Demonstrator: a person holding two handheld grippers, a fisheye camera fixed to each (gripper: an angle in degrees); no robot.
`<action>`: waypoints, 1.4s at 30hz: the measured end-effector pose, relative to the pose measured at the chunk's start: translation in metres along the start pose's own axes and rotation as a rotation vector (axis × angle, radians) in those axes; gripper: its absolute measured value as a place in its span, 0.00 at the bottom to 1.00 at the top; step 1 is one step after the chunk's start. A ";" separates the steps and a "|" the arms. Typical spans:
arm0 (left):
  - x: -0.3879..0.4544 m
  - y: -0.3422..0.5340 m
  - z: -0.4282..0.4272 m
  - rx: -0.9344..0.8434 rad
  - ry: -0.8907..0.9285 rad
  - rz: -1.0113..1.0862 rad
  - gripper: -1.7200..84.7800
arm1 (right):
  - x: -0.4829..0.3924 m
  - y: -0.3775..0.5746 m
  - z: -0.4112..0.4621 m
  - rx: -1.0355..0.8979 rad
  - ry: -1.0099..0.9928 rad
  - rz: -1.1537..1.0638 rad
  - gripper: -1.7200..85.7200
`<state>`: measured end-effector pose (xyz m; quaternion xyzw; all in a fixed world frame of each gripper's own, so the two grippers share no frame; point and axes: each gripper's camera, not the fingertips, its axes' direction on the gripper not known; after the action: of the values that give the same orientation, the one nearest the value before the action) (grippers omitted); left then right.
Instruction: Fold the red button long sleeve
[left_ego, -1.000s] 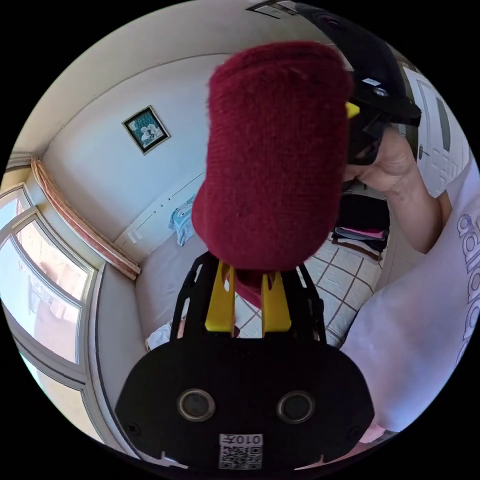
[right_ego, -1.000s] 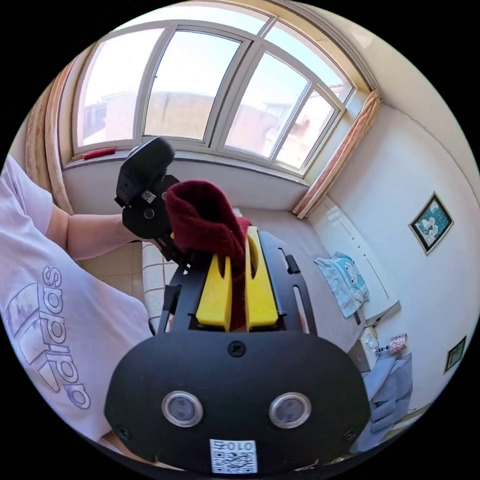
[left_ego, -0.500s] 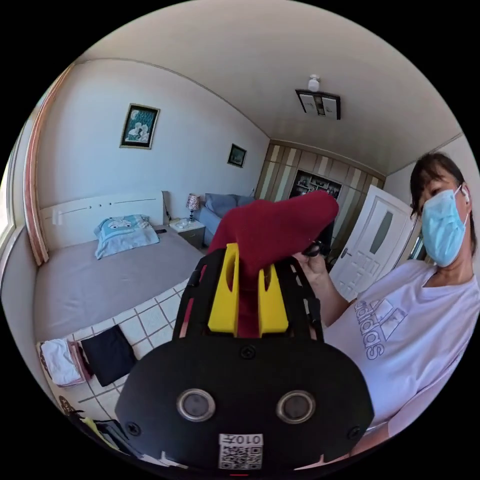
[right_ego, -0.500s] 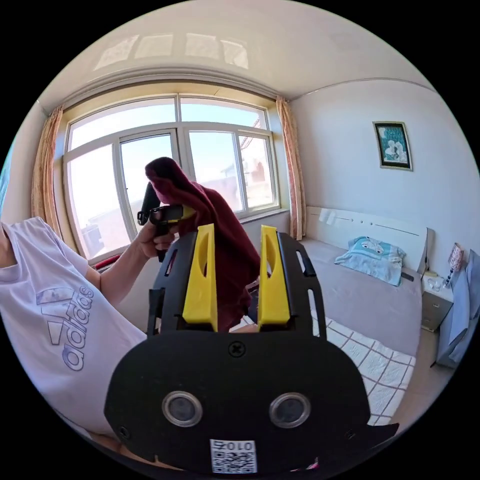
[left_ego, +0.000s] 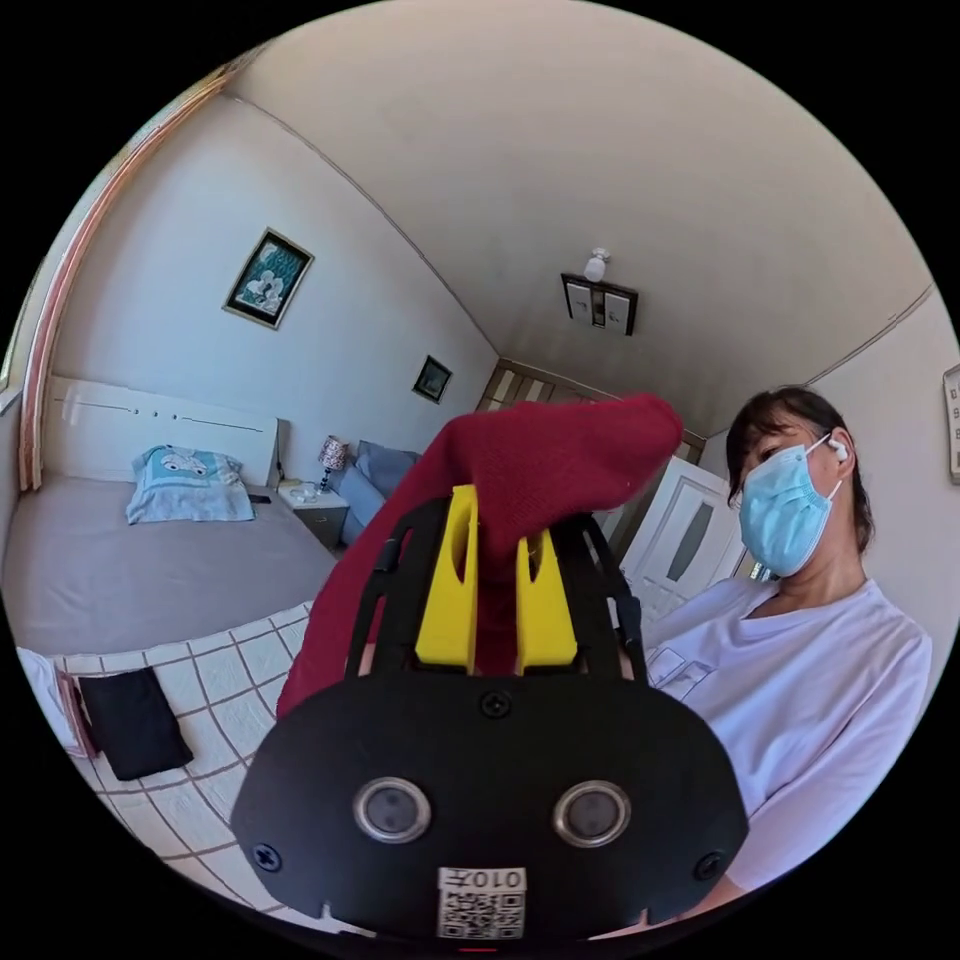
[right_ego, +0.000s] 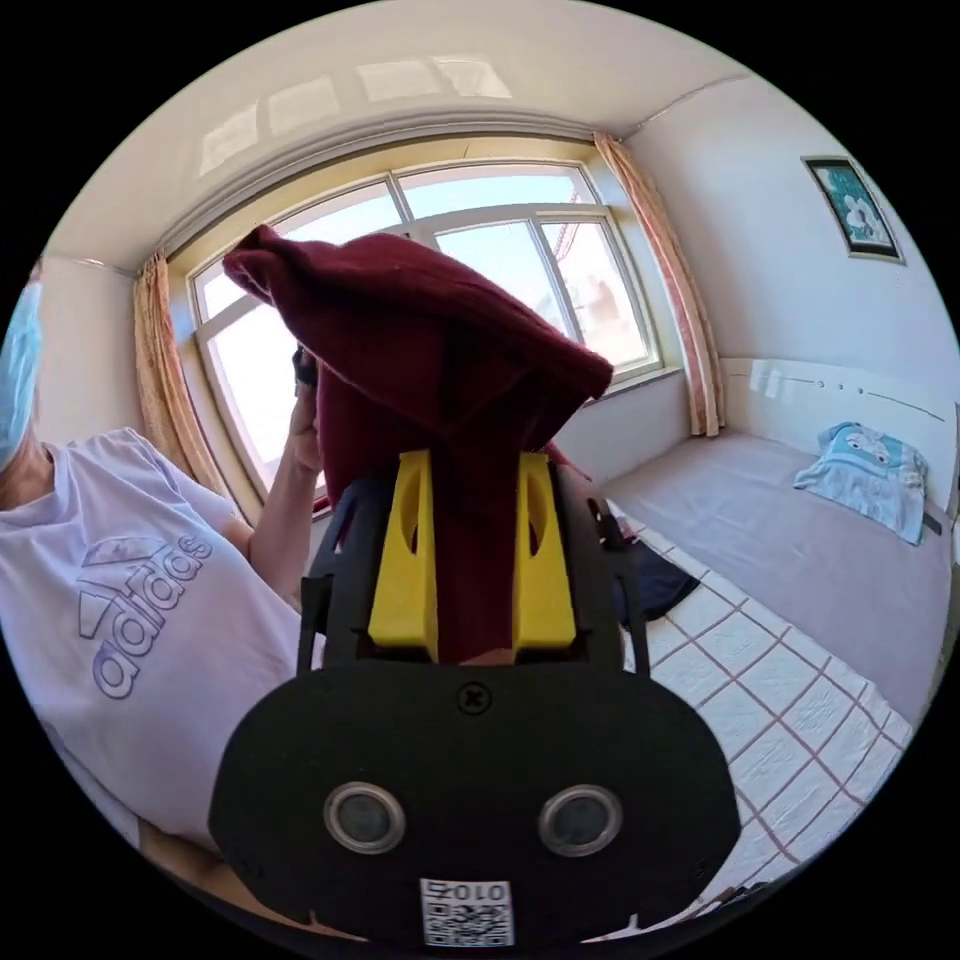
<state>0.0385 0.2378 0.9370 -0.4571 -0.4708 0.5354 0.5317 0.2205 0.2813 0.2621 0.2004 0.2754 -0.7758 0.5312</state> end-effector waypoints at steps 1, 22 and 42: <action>-0.009 0.007 -0.011 0.023 -0.013 -0.035 0.03 | 0.009 -0.001 -0.001 -0.005 -0.090 -0.001 0.08; -0.083 0.230 -0.082 -0.178 -0.264 -0.527 0.11 | -0.024 -0.063 0.003 -0.188 0.098 -0.200 0.04; 0.104 0.105 0.091 -0.474 -0.393 0.398 0.14 | -0.066 -0.013 0.020 -0.195 0.043 -0.328 0.05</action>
<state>-0.0677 0.3408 0.8468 -0.5389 -0.5767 0.5819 0.1958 0.2316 0.3193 0.3202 0.1167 0.3895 -0.8171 0.4085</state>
